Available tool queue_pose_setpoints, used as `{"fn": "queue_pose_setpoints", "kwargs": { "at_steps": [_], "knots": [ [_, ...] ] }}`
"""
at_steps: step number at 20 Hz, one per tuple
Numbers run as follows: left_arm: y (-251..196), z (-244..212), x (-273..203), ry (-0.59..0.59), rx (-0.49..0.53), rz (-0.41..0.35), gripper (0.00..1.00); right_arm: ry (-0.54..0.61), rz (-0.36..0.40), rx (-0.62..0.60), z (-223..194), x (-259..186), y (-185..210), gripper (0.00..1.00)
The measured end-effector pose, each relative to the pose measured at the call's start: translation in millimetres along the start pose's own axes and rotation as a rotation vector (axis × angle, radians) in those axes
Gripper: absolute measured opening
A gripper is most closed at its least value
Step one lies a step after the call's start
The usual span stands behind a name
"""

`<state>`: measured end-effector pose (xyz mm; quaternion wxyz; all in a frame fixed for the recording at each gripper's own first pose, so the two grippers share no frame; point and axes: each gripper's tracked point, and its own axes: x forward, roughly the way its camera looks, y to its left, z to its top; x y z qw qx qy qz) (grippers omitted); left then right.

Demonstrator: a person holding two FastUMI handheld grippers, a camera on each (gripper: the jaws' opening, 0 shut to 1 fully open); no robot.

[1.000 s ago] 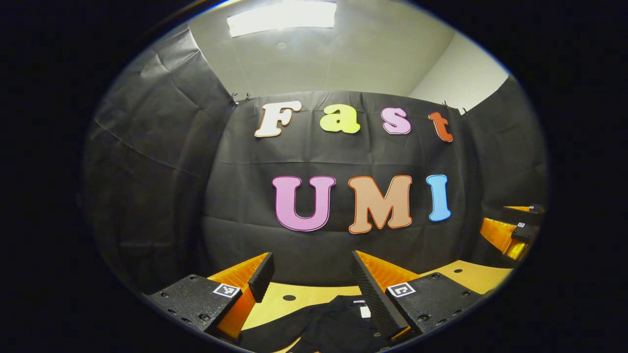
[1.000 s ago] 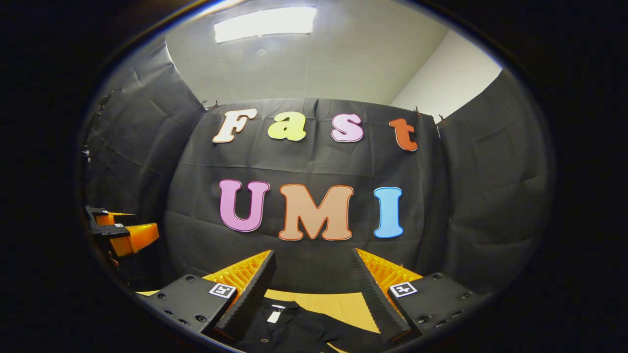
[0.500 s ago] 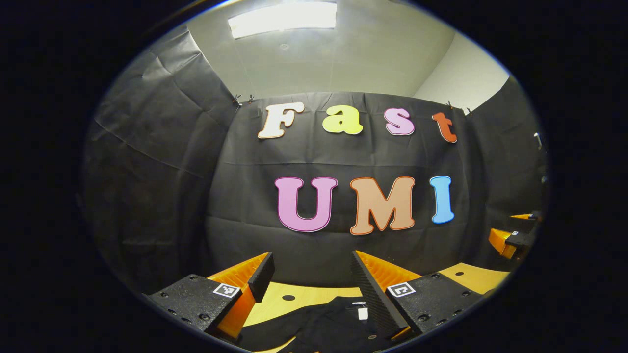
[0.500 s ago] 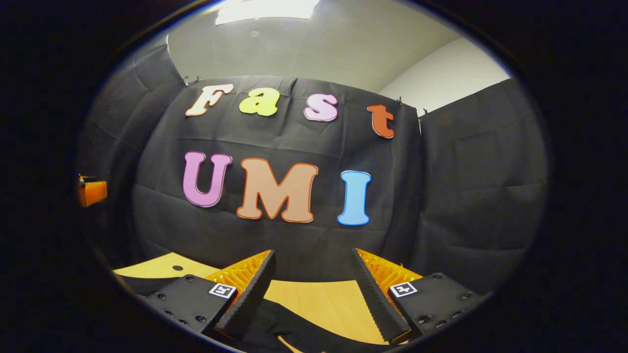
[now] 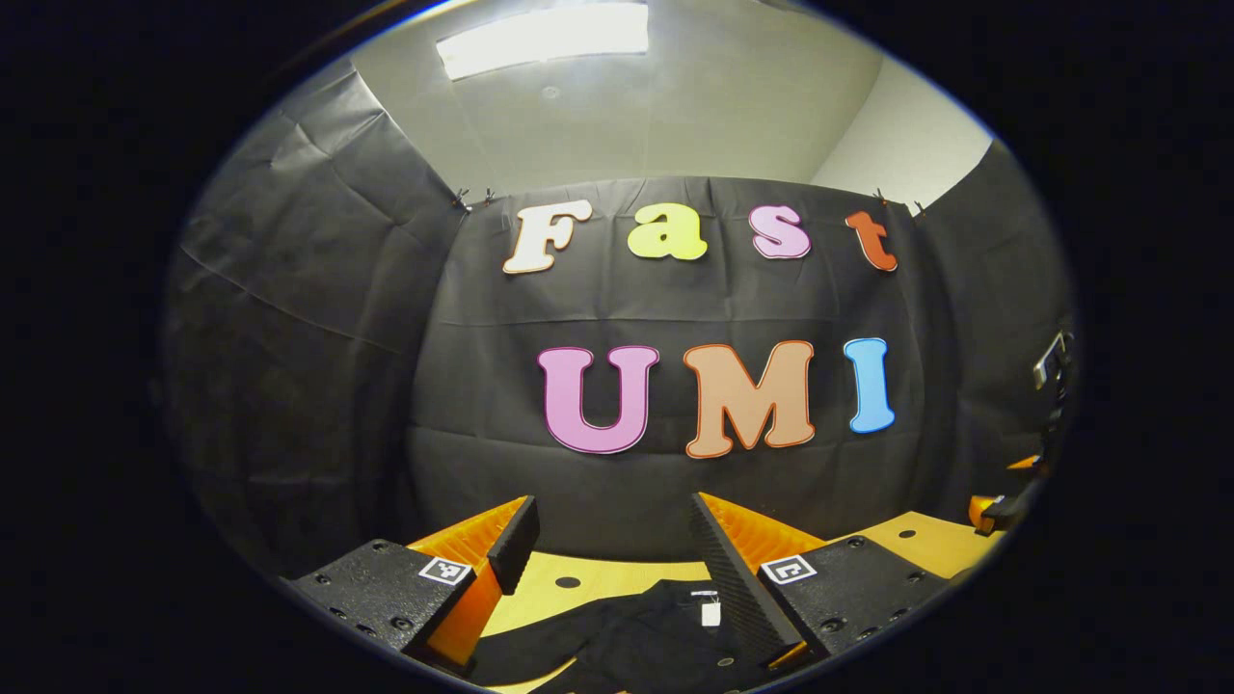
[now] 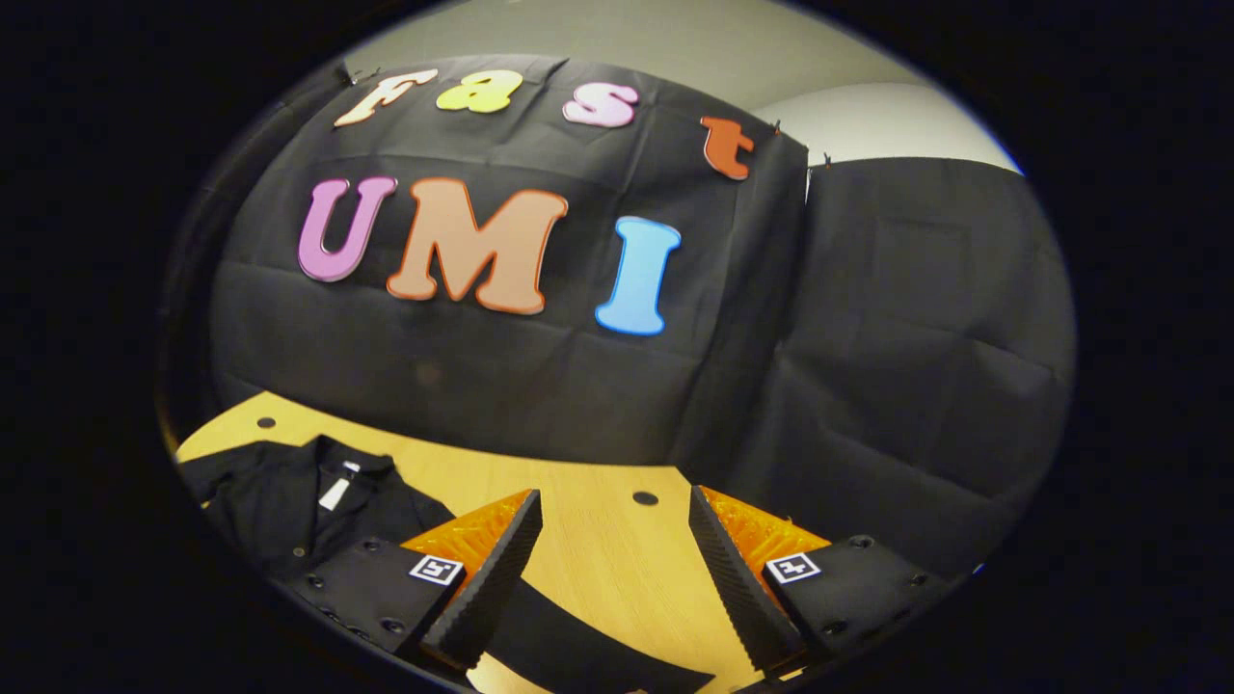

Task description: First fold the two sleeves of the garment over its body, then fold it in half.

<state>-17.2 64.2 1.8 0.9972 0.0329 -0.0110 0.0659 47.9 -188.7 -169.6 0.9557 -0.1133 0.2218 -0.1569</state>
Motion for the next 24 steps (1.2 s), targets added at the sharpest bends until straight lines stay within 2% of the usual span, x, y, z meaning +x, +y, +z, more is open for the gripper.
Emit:
{"fn": "queue_pose_setpoints", "kwargs": {
  "at_steps": [6, 10, 12, 20, 24],
  "knots": [
    [-13.7, -1.6, -0.5, 0.005, 0.010, -0.006, 0.92, 0.200, -0.010, -0.030, -79.5, 15.2, -24.4, 0.98],
    [-18.7, -1.9, -1.3, 0.010, 0.017, -0.004, 0.92, 0.387, -0.011, -0.035, -142.3, 17.7, -38.1, 1.00],
    [-22.4, -0.8, -1.7, 0.010, 0.022, -0.004, 0.93, 0.477, -0.002, -0.022, -167.4, 17.0, -41.7, 0.98],
    [-44.1, 0.7, -1.7, 0.014, 0.033, -0.013, 0.92, 0.737, 0.052, -0.004, -243.4, 4.7, -54.3, 0.99],
    [-58.7, 0.7, -2.4, 0.016, 0.051, -0.015, 0.92, 0.840, 0.084, 0.040, -266.6, -2.2, -55.3, 1.00]
  ]
}}
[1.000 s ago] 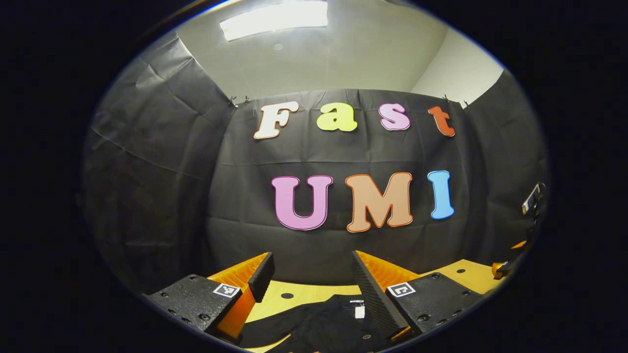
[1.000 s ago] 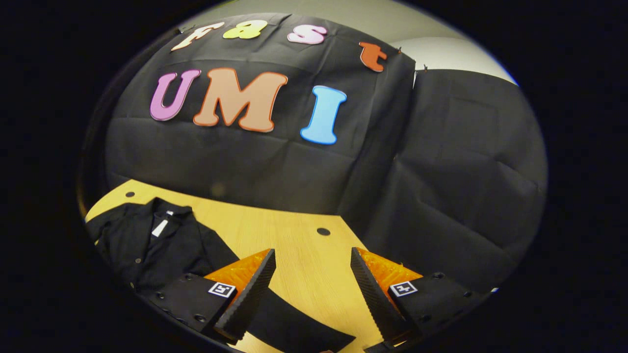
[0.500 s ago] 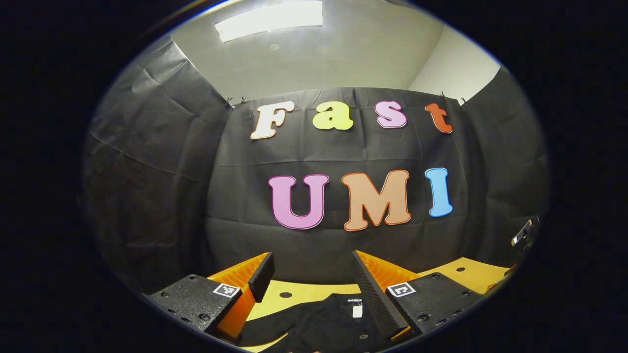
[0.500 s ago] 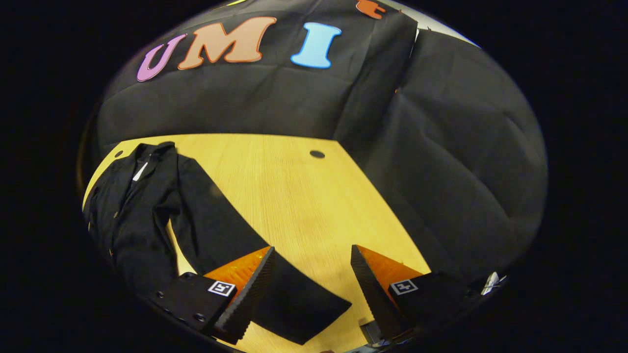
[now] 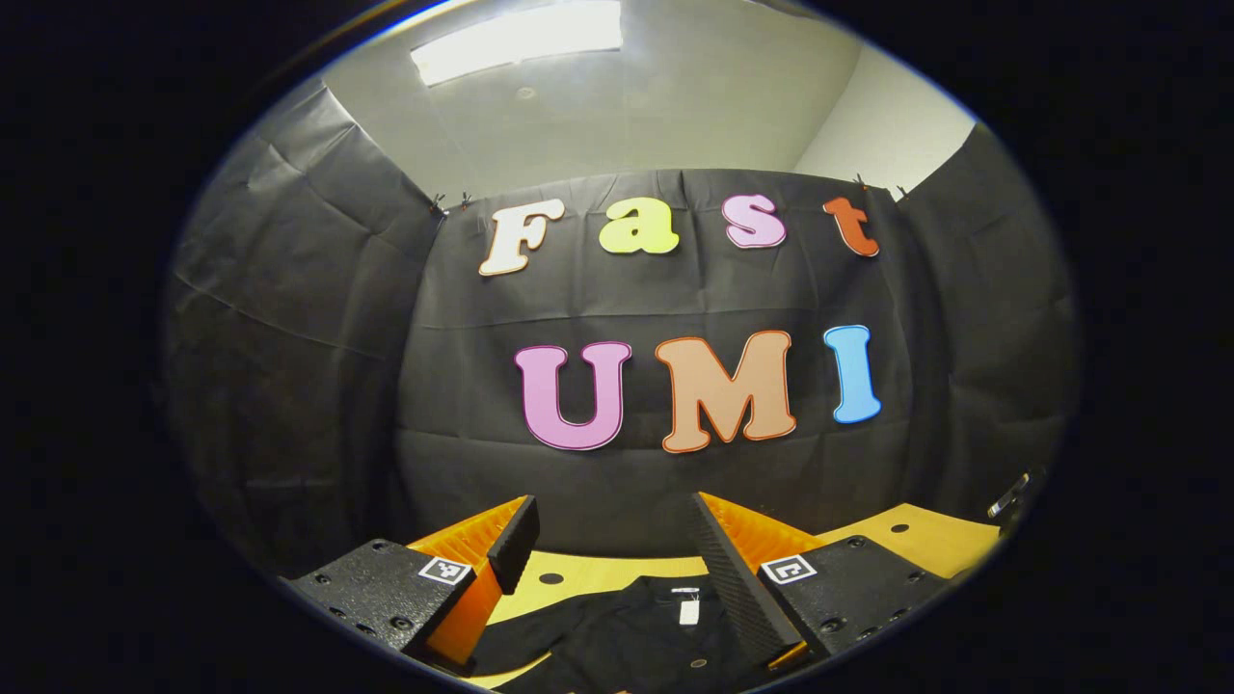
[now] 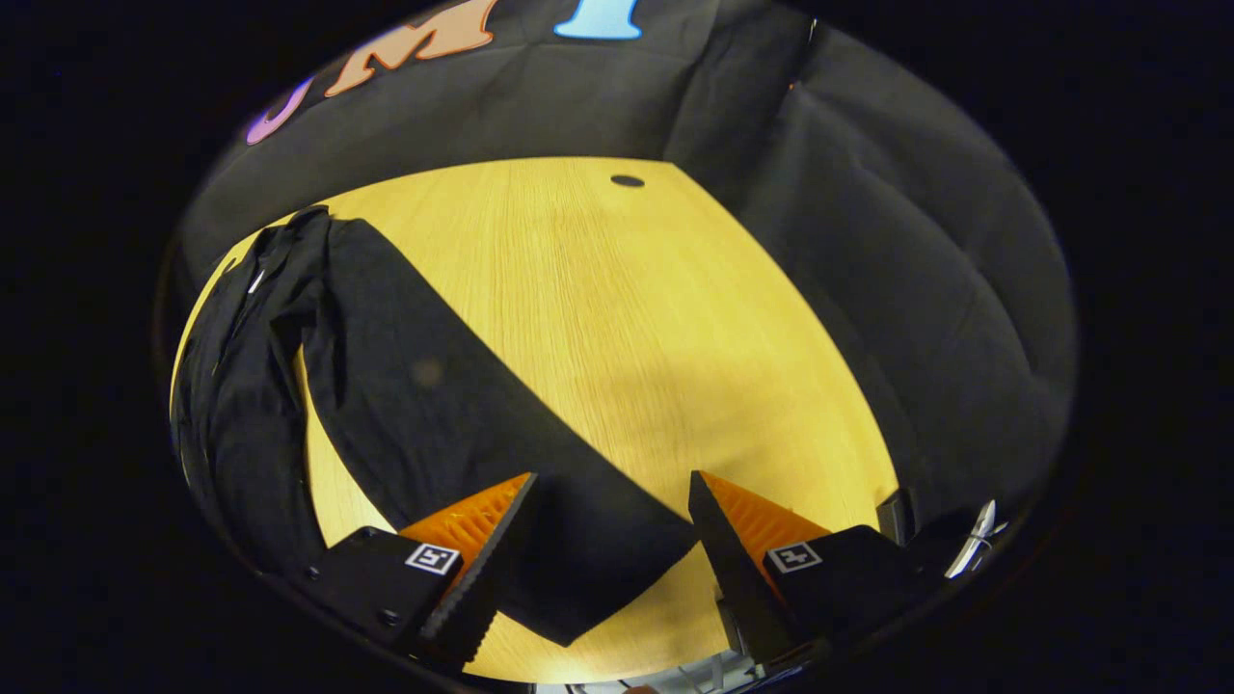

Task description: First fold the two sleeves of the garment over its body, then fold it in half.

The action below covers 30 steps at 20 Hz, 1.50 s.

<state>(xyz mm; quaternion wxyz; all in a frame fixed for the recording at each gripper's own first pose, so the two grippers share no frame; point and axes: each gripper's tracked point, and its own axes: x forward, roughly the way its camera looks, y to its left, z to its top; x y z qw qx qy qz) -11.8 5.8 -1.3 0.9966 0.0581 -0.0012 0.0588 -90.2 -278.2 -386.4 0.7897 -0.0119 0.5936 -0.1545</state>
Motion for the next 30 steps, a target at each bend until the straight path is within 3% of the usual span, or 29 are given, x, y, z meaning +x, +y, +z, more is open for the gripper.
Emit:
{"fn": "queue_pose_setpoints", "kwargs": {
  "at_steps": [4, 7, 10, 13, 14, 15, 16, 17, 19, 23, 25, 30],
  "knots": [
    [-20.9, 2.9, -0.1, -0.005, 0.010, -0.010, 0.93, 0.057, 0.016, -0.004, -8.3, 9.9, -1.9, 1.00],
    [-36.7, 3.7, -0.8, -0.004, 0.001, -0.018, 0.93, 0.119, 0.111, 0.060, -16.2, 10.1, 12.0, 0.98],
    [-45.4, 1.4, -3.4, -0.001, -0.016, -0.008, 0.93, 0.093, 0.141, 0.008, -13.3, 11.5, 13.8, 0.92],
    [-47.3, -1.4, -8.7, 0.007, -0.058, 0.022, 0.92, 0.075, 0.158, -0.050, -12.1, 12.9, 18.9, 0.53],
    [-45.5, -3.6, -10.2, 0.011, -0.061, 0.035, 0.92, 0.070, 0.161, -0.059, -14.2, 12.3, 23.2, 0.47],
    [-43.2, -5.7, -11.3, 0.018, -0.061, 0.046, 0.92, 0.062, 0.166, -0.061, -14.5, 11.2, 26.1, 0.30],
    [-41.1, -7.0, -14.5, 0.019, -0.060, 0.054, 0.93, 0.052, 0.160, -0.050, -15.8, 11.8, 25.7, 0.24],
    [-38.1, -6.4, -15.6, 0.016, -0.058, 0.058, 0.92, 0.032, 0.154, -0.036, -14.1, 11.7, 26.0, 0.10],
    [-31.0, -3.2, -13.5, 0.003, -0.052, 0.057, 0.93, 0.002, 0.151, 0.026, -13.8, 10.9, 28.0, 0.05],
    [-11.0, -8.9, -5.4, 0.012, -0.033, 0.034, 0.92, -0.125, 0.233, 0.213, 13.5, -10.0, 50.1, 0.03],
    [3.8, -2.6, -2.5, -0.004, -0.031, 0.031, 0.92, -0.284, 0.235, 0.232, 49.6, -39.4, 54.4, 0.03],
    [32.1, -9.2, -4.5, 0.009, -0.054, 0.035, 0.92, -0.423, 0.260, 0.190, 90.5, -93.3, 70.4, 0.03]
  ]
}}
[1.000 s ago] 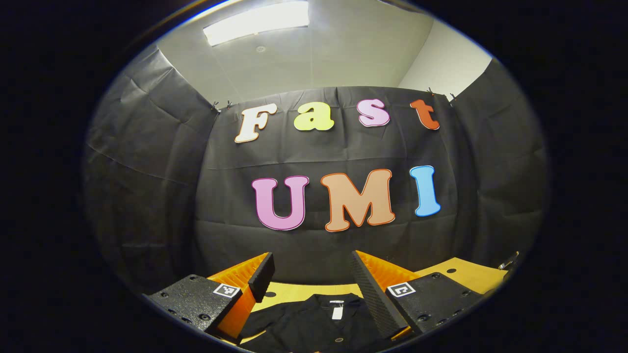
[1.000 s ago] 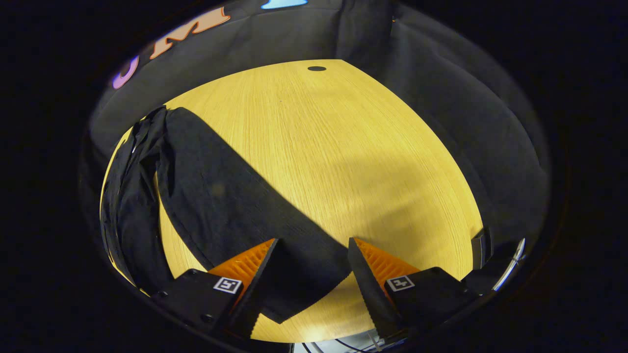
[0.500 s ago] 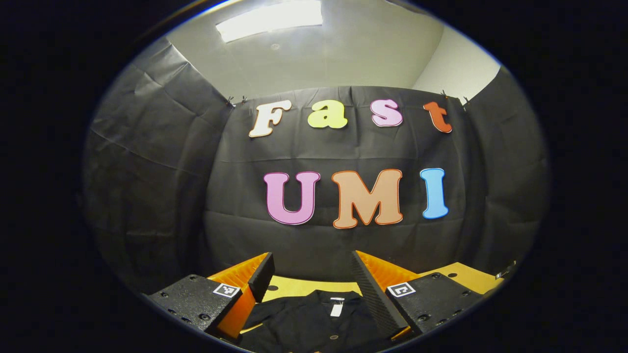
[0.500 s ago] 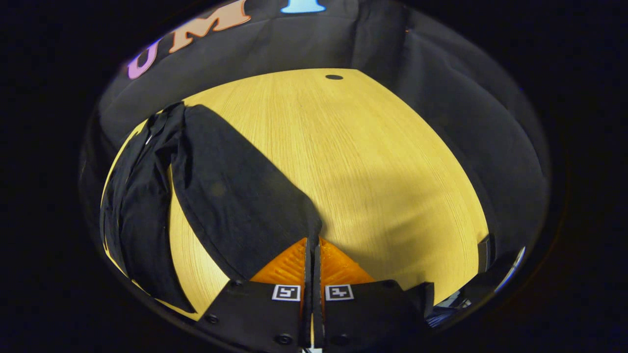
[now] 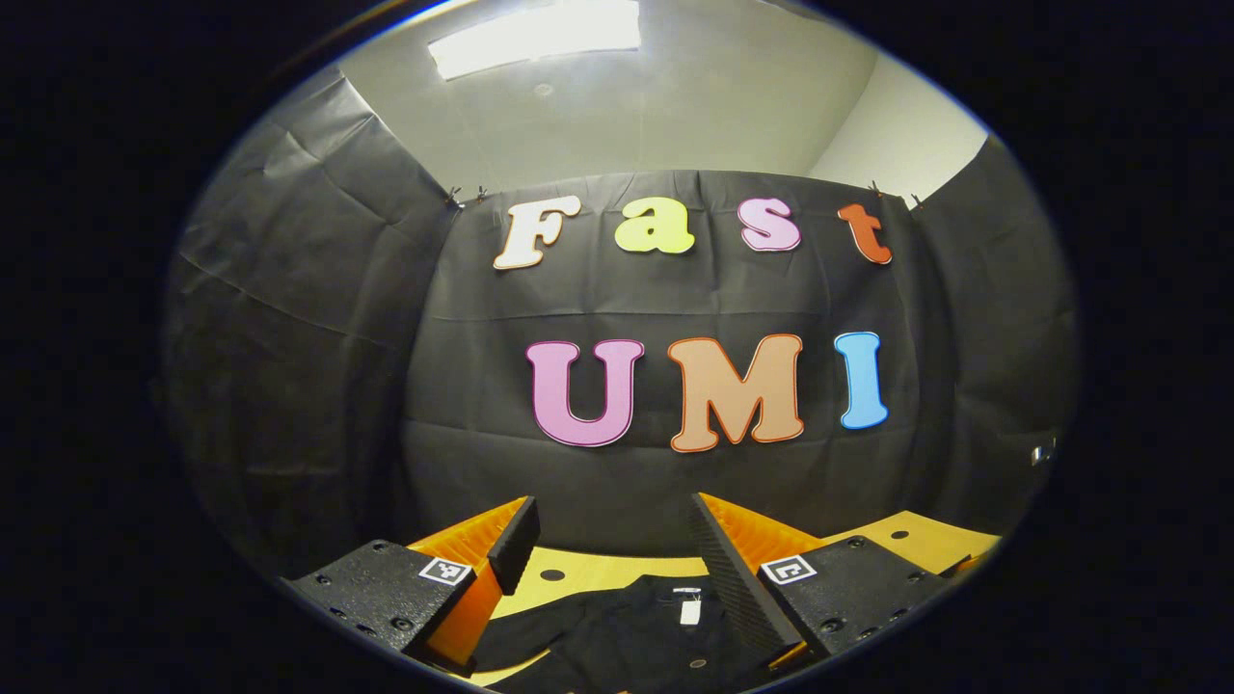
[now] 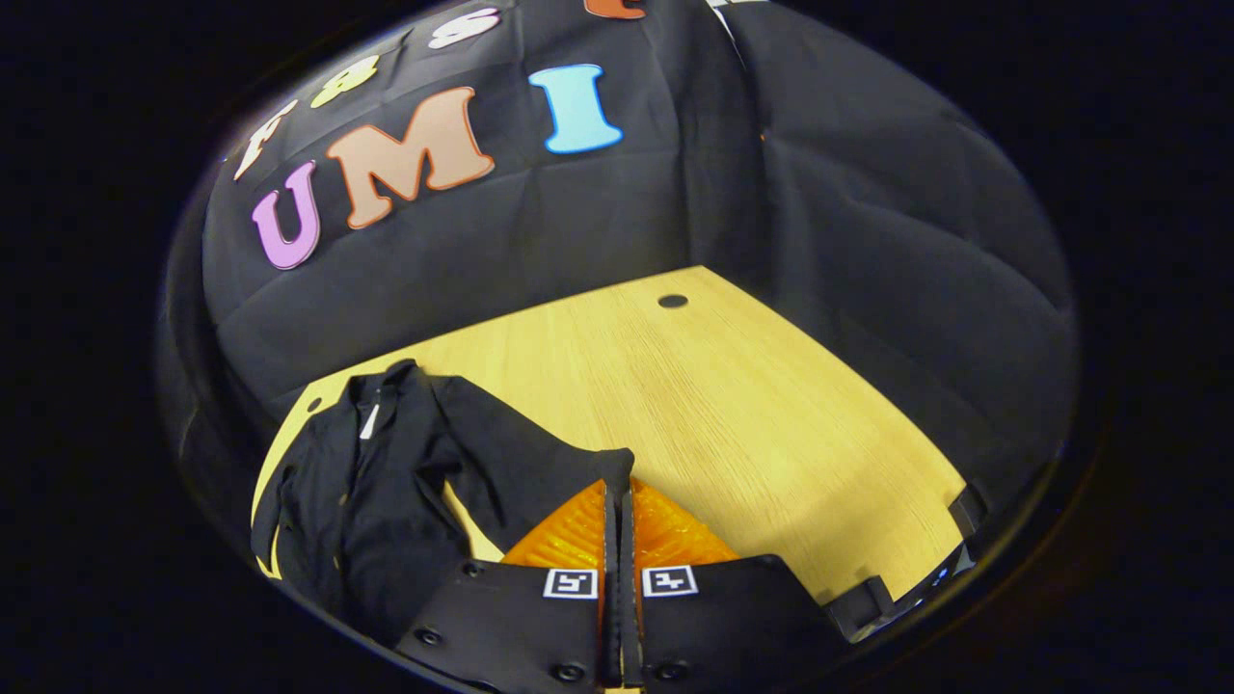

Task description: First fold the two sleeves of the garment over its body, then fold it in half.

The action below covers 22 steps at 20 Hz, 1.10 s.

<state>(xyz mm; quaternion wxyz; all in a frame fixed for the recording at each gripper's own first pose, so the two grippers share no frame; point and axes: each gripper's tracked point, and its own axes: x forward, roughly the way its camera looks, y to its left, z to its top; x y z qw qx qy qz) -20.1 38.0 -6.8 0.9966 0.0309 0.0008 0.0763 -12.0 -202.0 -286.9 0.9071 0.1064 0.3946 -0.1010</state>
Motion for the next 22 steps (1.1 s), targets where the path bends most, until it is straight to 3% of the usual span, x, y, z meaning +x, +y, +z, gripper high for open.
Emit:
{"fn": "queue_pose_setpoints", "kwargs": {
  "at_steps": [9, 15, 22],
  "knots": [
    [73.8, -0.9, -19.2, 0.004, 0.011, 0.094, 0.92, -0.130, 0.108, 0.010, 68.9, -12.5, 96.4, 0.02],
    [128.4, -5.3, -28.8, 0.017, 0.028, 0.154, 0.92, -0.245, 0.197, -0.080, 89.1, -33.5, 176.4, 0.02],
    [185.1, -19.8, -22.9, 0.038, 0.035, 0.178, 0.92, -0.277, 0.290, -0.162, 93.3, -35.3, 274.9, 0.02]
  ]
}}
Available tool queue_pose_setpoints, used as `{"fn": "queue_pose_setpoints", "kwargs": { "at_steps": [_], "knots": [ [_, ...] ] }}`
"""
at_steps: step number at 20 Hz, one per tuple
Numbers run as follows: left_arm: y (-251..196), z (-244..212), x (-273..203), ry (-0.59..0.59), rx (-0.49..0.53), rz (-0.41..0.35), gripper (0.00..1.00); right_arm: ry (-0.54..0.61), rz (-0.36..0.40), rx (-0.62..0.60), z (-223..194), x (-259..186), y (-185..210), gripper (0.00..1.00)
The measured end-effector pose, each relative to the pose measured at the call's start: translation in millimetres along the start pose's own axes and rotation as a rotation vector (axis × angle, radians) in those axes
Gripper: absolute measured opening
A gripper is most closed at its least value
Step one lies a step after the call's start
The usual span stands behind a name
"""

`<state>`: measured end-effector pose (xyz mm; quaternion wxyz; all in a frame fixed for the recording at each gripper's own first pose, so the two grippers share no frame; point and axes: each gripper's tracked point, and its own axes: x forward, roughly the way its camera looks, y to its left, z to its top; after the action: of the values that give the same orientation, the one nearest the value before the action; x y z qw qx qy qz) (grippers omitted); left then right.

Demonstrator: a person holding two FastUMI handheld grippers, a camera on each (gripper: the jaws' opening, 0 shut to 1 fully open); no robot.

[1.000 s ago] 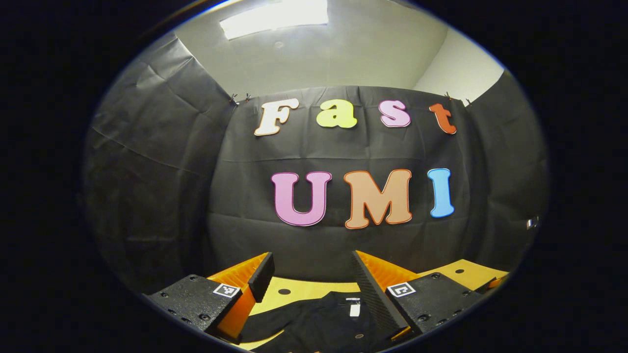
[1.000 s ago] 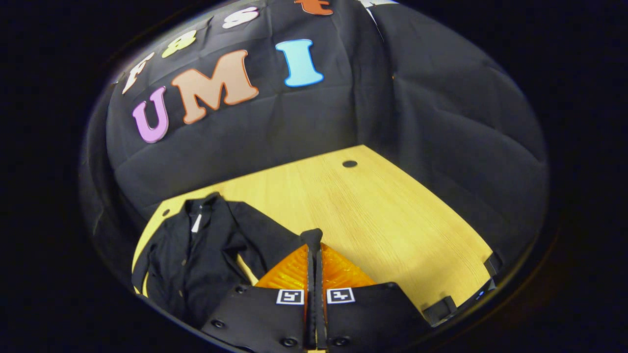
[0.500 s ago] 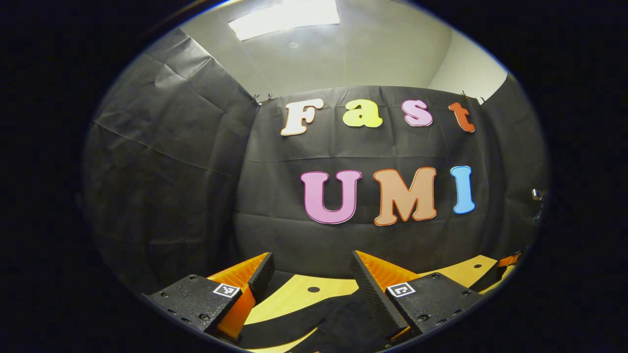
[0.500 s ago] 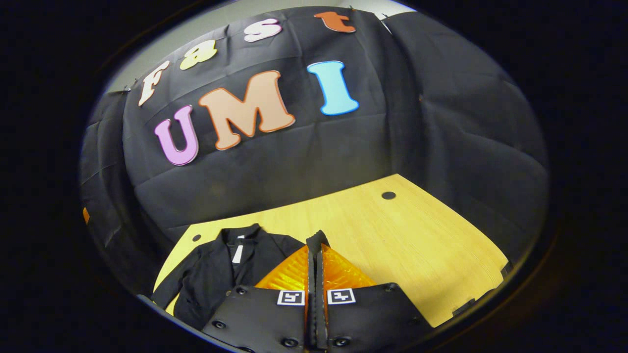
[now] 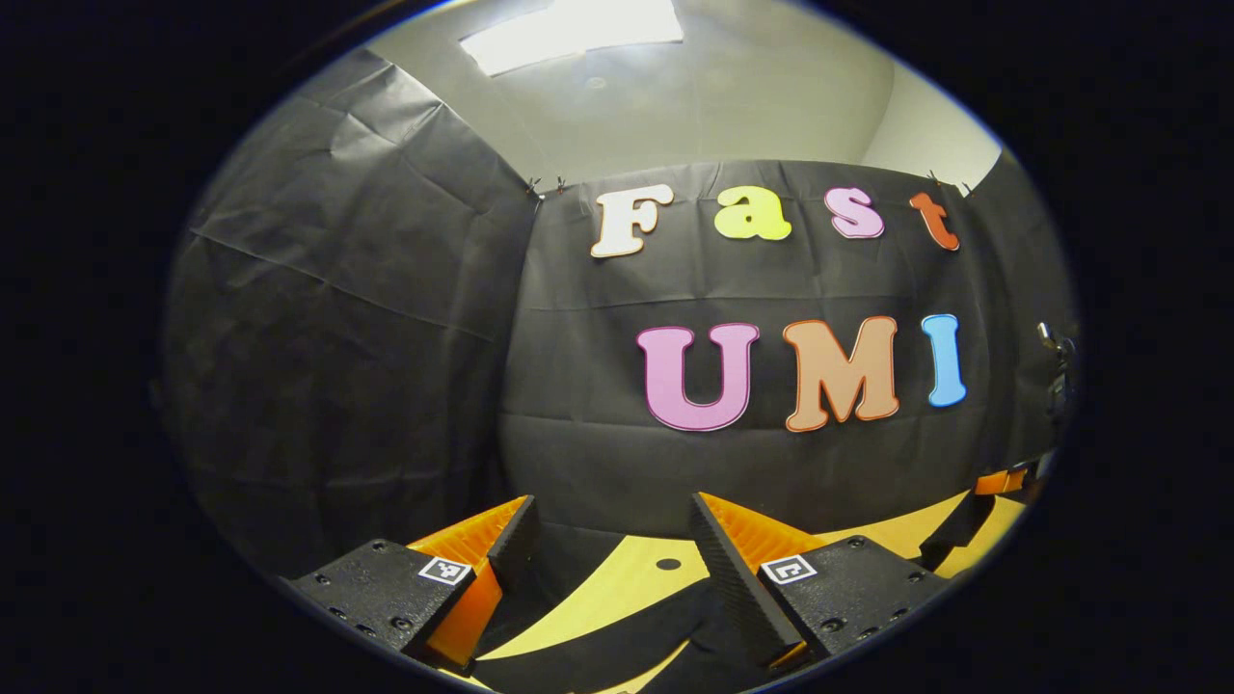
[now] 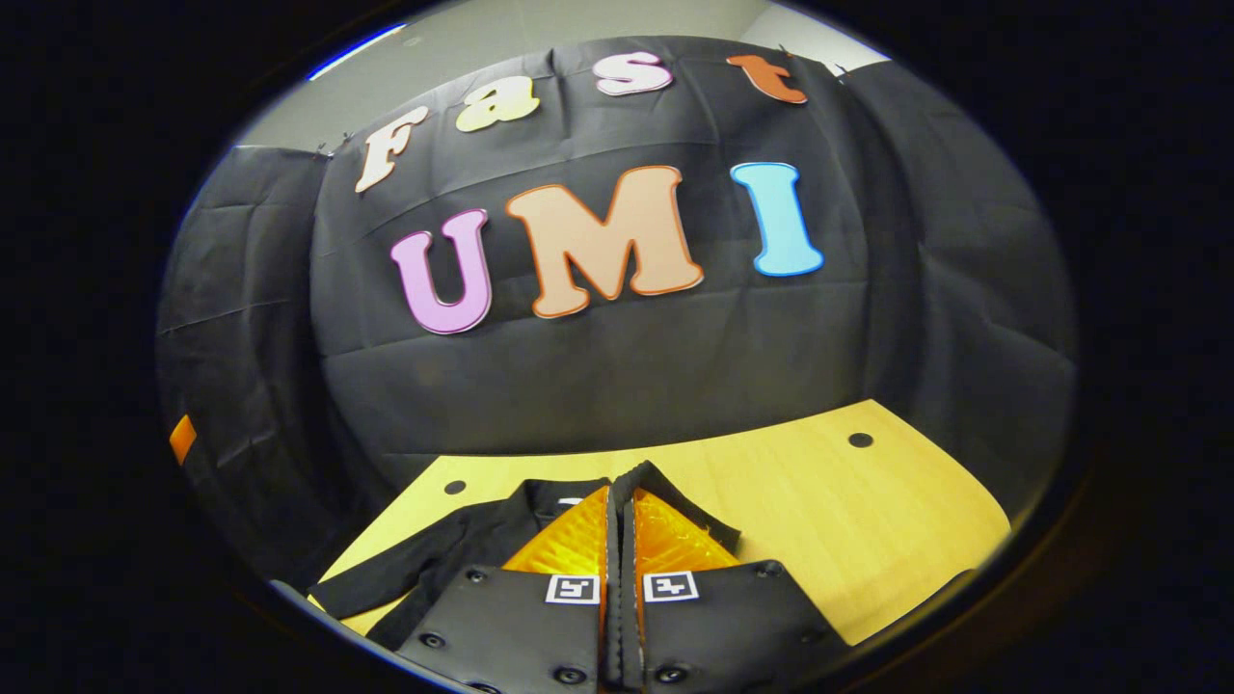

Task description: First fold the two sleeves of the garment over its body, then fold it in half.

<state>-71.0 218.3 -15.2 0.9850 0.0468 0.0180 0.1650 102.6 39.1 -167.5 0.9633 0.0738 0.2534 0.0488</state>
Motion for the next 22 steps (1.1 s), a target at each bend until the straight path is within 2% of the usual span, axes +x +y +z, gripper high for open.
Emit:
{"fn": "queue_pose_setpoints", "kwargs": {
  "at_steps": [3, 4, 12, 13, 14, 17, 20, 22],
  "knots": [
    [26.2, -10.1, 9.2, 0.020, 0.001, 0.019, 0.92, 0.014, 0.025, -0.028, -2.7, 13.9, 30.8, 0.00],
    [35.3, -14.7, 11.0, 0.026, 0.003, 0.028, 0.92, 0.020, 0.034, -0.036, -4.3, 18.6, 41.1, 0.02],
    [88.7, -37.6, 24.9, 0.069, 0.020, 0.085, 0.92, 0.075, 0.114, -0.114, -21.3, 59.1, 117.9, 0.02],
    [93.2, -41.1, 26.4, 0.078, 0.022, 0.088, 0.92, 0.091, 0.127, -0.122, -26.7, 64.1, 126.8, 0.05],
    [96.0, -43.6, 25.4, 0.081, 0.016, 0.084, 0.92, 0.107, 0.136, -0.129, -32.3, 69.3, 135.1, 0.02],
    [108.0, -55.9, 24.4, 0.111, 0.011, 0.095, 0.92, 0.179, 0.164, -0.148, -47.8, 94.9, 161.8, 0.02],
    [120.3, -70.0, 21.1, 0.153, 0.018, 0.103, 0.93, 0.228, 0.197, -0.167, -67.0, 100.7, 183.1, 0.02],
    [123.4, -80.6, 19.3, 0.182, 0.011, 0.091, 0.93, 0.253, 0.231, -0.132, -71.8, 102.4, 194.8, 0.02]
  ]
}}
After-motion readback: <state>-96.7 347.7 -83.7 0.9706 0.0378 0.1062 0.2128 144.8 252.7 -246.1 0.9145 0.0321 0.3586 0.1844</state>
